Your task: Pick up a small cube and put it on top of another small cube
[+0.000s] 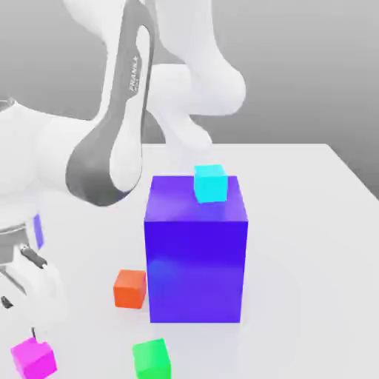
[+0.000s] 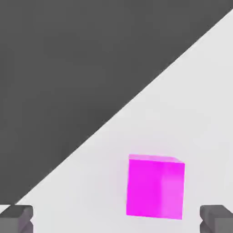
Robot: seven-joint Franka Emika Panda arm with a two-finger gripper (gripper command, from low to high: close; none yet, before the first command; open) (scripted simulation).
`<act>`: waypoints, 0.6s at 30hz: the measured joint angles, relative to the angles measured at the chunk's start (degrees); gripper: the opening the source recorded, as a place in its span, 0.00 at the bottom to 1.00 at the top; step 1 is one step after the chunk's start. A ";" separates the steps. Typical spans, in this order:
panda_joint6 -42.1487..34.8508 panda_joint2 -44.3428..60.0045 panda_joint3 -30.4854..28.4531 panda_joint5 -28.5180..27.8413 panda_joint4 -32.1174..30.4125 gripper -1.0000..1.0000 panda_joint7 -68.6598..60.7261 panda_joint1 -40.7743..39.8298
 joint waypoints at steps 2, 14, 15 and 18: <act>2.85 4.16 1.07 1.30 0.82 0.50 -0.77 -1.08; 2.07 3.21 0.94 0.71 0.55 0.00 -0.28 -1.14; 0.57 1.21 0.45 -0.05 0.07 0.00 0.23 -0.74; -1.67 -4.82 3.20 -3.61 -3.45 0.00 -2.48 3.12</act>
